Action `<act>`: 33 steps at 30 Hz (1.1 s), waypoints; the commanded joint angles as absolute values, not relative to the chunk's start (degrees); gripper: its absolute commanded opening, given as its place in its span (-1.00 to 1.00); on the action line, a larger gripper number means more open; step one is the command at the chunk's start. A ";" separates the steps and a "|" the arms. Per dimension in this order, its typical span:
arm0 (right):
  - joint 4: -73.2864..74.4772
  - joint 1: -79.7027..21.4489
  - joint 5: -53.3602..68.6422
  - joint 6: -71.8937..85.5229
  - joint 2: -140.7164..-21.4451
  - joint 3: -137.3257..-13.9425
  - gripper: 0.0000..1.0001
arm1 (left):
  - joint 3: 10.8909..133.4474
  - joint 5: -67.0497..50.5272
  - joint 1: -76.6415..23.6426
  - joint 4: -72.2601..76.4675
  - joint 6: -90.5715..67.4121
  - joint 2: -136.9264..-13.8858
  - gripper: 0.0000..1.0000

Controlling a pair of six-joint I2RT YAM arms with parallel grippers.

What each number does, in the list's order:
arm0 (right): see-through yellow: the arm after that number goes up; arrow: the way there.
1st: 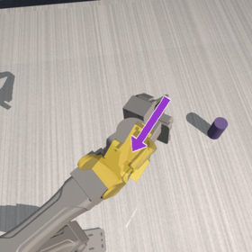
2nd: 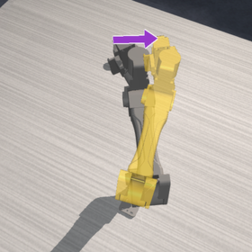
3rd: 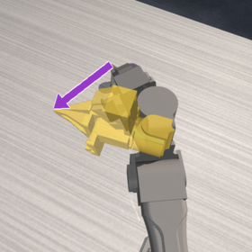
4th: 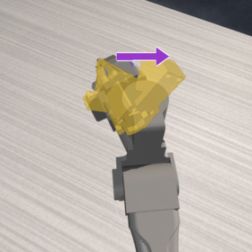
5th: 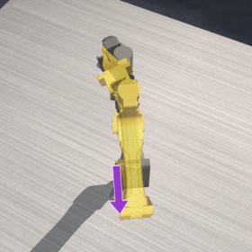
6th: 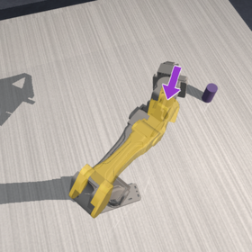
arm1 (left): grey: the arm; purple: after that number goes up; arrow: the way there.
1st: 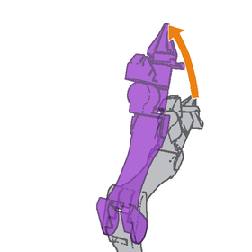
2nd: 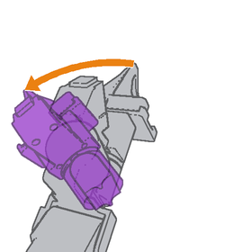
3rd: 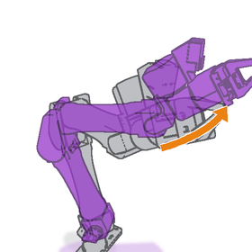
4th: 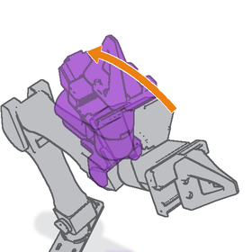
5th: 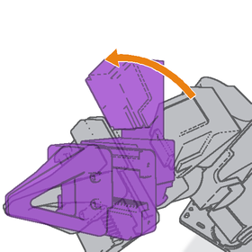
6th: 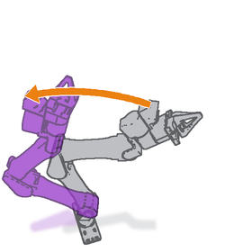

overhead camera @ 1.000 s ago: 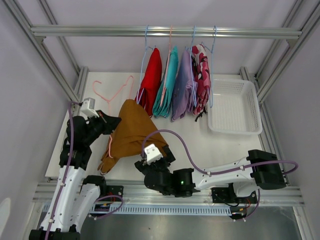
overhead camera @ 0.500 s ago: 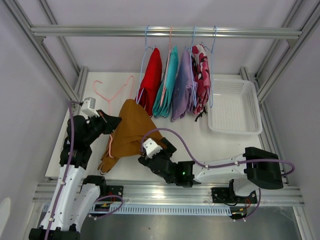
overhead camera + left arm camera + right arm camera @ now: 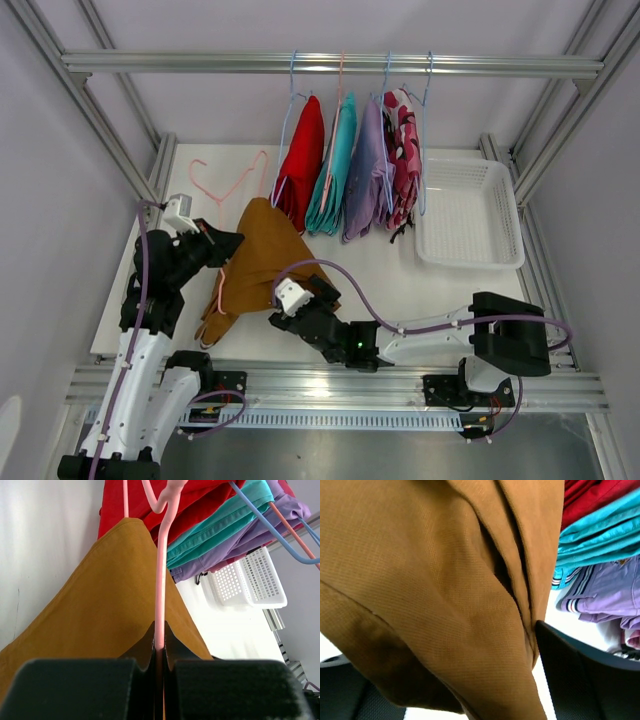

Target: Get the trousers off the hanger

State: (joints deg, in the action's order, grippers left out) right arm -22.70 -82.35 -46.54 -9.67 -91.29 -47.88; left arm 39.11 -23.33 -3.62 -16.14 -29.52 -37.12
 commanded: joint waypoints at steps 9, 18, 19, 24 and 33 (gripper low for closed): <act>-30.84 -82.00 -48.42 -12.47 -89.21 -47.99 -0.52 | 40.34 -25.14 -3.43 -9.85 -29.36 -37.00 -0.99; -27.96 -82.70 -51.06 -15.12 -88.42 -52.20 -1.00 | 40.43 -24.96 -3.60 -10.11 -29.35 -37.00 -0.99; -27.34 -83.14 -51.50 -15.73 -87.98 -53.60 -1.00 | 40.52 -24.96 -3.60 -10.11 -29.27 -37.00 -0.99; -21.80 -87.79 -55.80 -17.92 -85.35 -59.67 -1.00 | 40.69 -24.52 -3.60 -10.72 -29.27 -37.18 -0.99; -21.70 -95.80 -63.45 -29.24 -85.78 -71.35 -1.00 | 41.66 -21.89 -3.60 -13.35 -28.57 -37.79 -0.99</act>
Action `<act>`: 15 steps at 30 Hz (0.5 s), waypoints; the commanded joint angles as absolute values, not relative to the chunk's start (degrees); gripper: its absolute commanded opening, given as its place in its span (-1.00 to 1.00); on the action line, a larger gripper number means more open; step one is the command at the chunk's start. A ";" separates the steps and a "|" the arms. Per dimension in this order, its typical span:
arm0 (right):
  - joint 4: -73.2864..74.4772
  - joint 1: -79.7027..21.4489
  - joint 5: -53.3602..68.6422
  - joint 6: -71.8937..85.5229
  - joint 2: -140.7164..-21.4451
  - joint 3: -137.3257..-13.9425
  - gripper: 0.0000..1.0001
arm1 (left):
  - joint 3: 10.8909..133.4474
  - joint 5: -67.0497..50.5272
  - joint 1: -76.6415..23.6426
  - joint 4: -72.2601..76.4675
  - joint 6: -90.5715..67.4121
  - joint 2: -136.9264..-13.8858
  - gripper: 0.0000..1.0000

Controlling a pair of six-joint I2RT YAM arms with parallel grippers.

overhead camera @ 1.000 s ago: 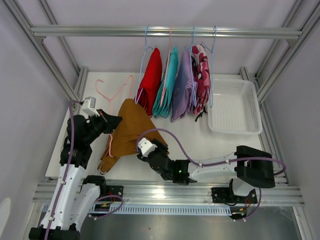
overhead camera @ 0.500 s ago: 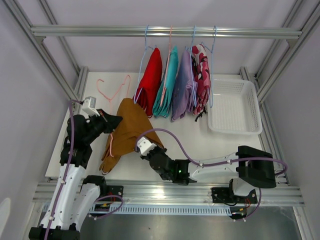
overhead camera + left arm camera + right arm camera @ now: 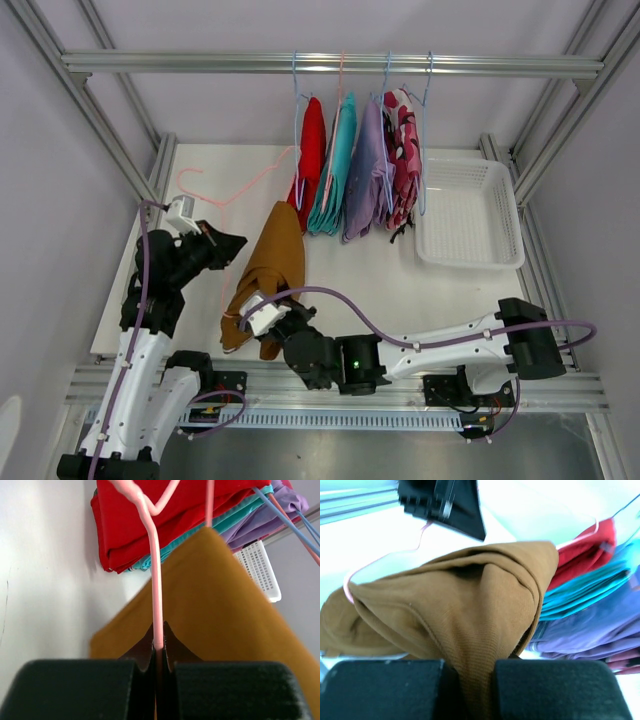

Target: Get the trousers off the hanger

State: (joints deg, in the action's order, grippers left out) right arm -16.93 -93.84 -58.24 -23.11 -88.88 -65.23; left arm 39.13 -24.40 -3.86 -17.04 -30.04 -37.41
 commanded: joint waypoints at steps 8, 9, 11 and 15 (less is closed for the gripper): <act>-24.88 -99.31 -64.60 -40.42 -84.99 -81.64 -1.00 | 43.24 -21.01 -3.60 -16.26 -27.77 -40.87 -0.99; -25.13 -99.84 -64.51 -41.39 -84.99 -82.69 -1.00 | 43.33 -20.83 -3.60 -16.43 -27.60 -41.04 -0.99; -25.66 -100.02 -64.77 -44.46 -85.69 -86.12 -1.00 | 43.24 -20.48 -3.60 -16.96 -27.42 -41.39 -0.99; -24.35 -100.28 -64.86 -46.84 -86.66 -91.48 -1.00 | 44.29 -18.64 -3.69 -18.80 -26.90 -42.62 -0.99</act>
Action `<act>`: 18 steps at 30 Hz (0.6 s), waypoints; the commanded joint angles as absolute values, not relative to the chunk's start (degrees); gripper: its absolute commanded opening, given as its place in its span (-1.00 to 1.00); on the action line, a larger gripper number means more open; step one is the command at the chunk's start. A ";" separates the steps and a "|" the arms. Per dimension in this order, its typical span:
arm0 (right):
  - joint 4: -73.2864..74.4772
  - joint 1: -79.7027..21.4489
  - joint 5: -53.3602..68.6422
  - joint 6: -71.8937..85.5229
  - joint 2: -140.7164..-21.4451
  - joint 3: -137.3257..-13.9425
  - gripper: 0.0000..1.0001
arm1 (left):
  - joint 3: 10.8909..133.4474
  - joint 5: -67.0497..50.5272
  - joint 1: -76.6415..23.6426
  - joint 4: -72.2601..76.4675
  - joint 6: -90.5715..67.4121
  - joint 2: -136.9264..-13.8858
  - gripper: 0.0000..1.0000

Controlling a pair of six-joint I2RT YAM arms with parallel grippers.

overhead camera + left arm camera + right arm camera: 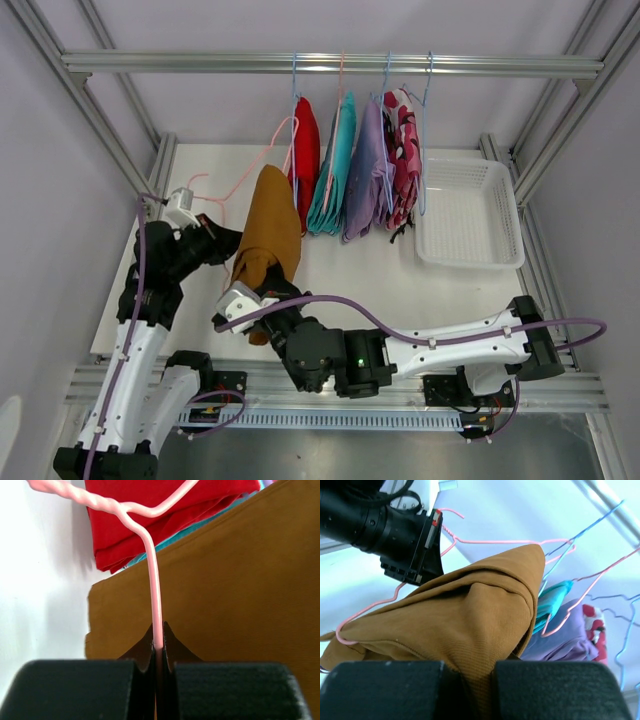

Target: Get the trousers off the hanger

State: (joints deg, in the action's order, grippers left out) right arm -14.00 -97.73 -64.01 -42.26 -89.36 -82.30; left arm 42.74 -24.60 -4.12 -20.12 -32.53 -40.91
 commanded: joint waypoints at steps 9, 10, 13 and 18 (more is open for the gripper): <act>-24.26 -101.42 -66.01 -52.82 -88.50 -100.36 -1.00 | 47.37 -8.79 -3.78 -27.06 -27.33 -48.50 -0.99; -23.91 -101.69 -66.09 -53.08 -88.77 -101.33 -1.00 | 47.90 -8.27 -3.87 -27.51 -27.33 -49.04 -0.99; -23.82 -102.92 -66.27 -54.93 -89.12 -104.49 -1.00 | 48.69 -6.68 -3.87 -29.09 -27.60 -50.54 -0.99; -25.13 -104.50 -66.97 -58.88 -90.44 -108.45 -1.00 | 49.04 -3.18 -4.31 -30.23 -27.60 -50.54 -0.99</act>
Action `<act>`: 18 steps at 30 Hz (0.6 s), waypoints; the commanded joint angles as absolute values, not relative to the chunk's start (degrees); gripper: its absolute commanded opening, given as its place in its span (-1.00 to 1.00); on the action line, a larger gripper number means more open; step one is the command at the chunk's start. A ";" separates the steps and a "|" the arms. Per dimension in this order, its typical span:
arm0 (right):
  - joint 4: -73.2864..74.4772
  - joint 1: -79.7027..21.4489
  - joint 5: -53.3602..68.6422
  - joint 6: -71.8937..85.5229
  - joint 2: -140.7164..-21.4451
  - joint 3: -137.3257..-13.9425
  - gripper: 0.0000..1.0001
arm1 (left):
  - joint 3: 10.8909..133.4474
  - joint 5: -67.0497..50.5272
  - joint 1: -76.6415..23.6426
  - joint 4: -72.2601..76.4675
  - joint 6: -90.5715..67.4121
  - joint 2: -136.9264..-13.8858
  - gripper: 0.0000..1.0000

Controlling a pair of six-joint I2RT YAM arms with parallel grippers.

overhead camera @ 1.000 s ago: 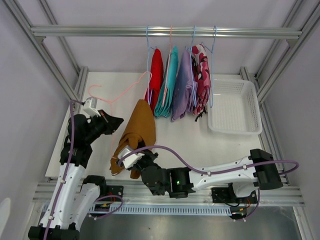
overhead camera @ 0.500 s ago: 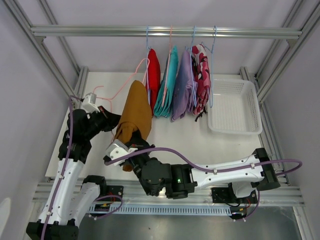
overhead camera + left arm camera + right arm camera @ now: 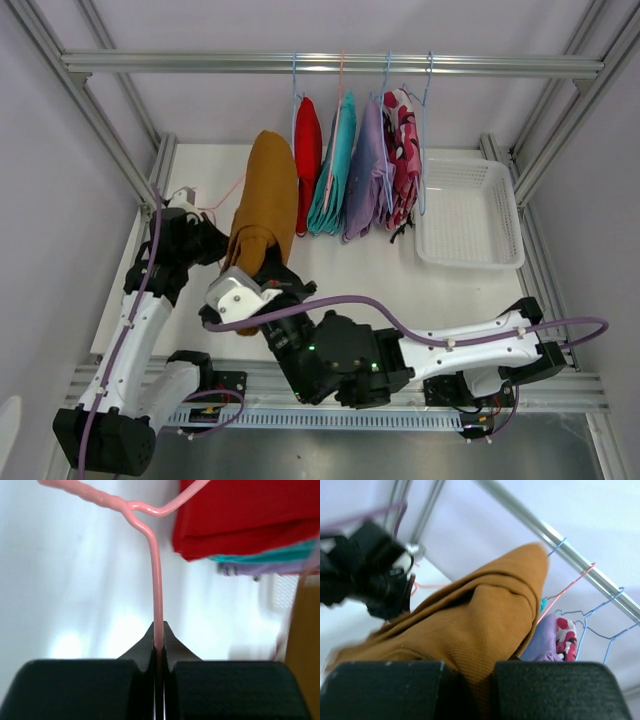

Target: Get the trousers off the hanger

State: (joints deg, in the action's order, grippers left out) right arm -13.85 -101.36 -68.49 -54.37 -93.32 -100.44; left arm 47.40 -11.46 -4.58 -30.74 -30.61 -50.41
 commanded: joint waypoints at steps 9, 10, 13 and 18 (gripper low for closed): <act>-34.09 -108.97 -70.57 -72.06 -91.23 -111.97 -1.00 | 49.04 -2.28 -4.31 -30.32 -27.77 -50.36 -0.99; -34.80 -109.42 -70.92 -73.29 -90.88 -111.62 -1.00 | 48.96 -2.46 -4.31 -30.32 -27.77 -50.27 -0.99; -38.21 -111.00 -73.12 -75.84 -89.04 -109.87 -1.00 | 48.78 -3.07 -4.31 -29.88 -27.68 -49.83 -0.99; -46.84 -112.50 -77.51 -82.95 -84.03 -100.75 -1.00 | 48.52 -3.78 -4.31 -29.18 -27.51 -48.96 -0.99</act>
State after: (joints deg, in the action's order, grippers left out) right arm -35.09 -111.77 -76.47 -75.72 -90.19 -103.26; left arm 47.40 -3.36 -4.47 -31.22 -28.86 -50.46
